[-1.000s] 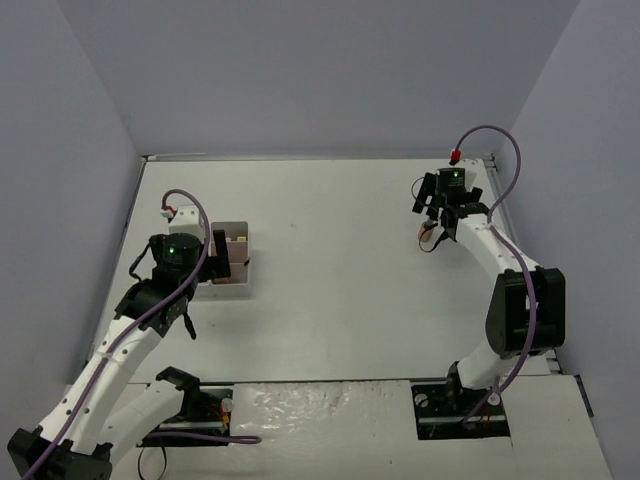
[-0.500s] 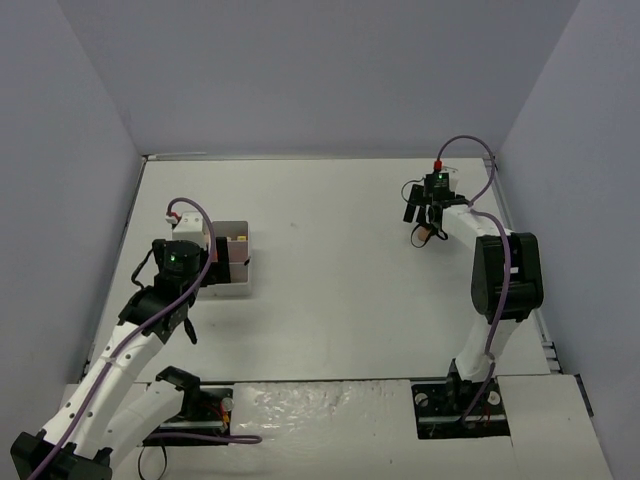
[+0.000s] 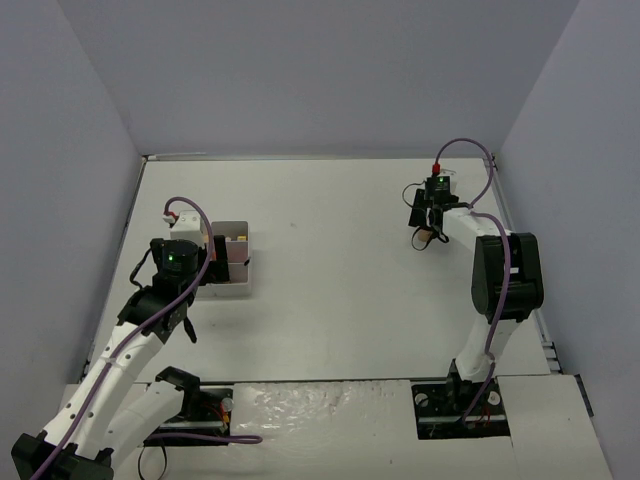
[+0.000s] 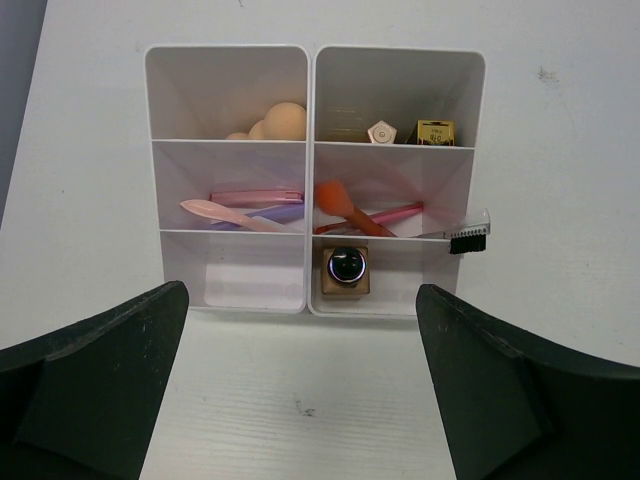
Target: Organize the makeup
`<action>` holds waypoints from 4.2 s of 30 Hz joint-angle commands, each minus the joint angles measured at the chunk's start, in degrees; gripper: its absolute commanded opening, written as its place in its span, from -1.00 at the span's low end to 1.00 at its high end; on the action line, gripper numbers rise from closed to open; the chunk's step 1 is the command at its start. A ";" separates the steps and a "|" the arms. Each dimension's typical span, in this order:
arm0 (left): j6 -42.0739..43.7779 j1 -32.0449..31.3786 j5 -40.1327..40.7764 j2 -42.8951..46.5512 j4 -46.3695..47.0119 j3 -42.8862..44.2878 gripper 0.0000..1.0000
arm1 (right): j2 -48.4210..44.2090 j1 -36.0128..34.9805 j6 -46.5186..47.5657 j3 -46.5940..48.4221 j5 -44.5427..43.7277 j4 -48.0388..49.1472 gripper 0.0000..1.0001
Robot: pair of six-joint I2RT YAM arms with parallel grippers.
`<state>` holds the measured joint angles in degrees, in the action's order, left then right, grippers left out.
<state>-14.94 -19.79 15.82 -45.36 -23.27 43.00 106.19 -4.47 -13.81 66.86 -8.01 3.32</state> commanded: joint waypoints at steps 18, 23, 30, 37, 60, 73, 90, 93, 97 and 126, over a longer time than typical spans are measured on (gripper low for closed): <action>0.70 1.50 -1.75 0.28 4.32 1.39 0.94 | -12.27 -14.57 6.13 -6.36 9.21 3.83 -1.00; 0.70 1.60 -3.61 0.56 4.82 1.11 0.94 | -14.75 -27.07 12.11 -7.56 14.31 4.68 -1.00; 0.70 1.60 -5.23 2.32 5.85 0.20 0.94 | -13.65 -40.55 16.65 -8.03 19.52 4.59 -1.00; 0.87 1.60 -5.06 3.38 6.19 -0.31 0.94 | -8.47 -48.31 17.78 -6.88 17.81 5.22 -0.99; 0.57 1.60 -4.19 3.37 5.42 -0.48 0.94 | -10.21 -52.75 18.65 -10.63 12.73 6.41 0.88; -4.52 1.06 -17.62 -0.15 0.62 5.16 0.94 | -33.06 -49.10 16.45 -11.16 1.82 0.71 1.00; -14.97 -29.30 0.99 -18.81 10.11 6.64 0.94 | -51.64 -17.38 -0.46 -23.29 -2.25 -1.05 1.00; -16.51 -32.38 5.48 -23.21 11.73 7.52 0.93 | -52.22 -17.07 -1.55 -24.32 -0.71 -1.64 1.00; -18.15 -34.80 7.35 -28.69 13.45 9.41 0.86 | -53.83 -16.98 -3.24 -26.33 -0.84 -1.84 1.00; -25.12 -36.34 8.24 -37.52 11.36 10.27 -0.03 | -55.14 -16.62 -3.30 -28.00 -1.59 -1.46 1.00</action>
<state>-38.48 -55.51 23.38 -83.72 -13.39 50.89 51.11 -21.67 -16.51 38.99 -8.14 -1.50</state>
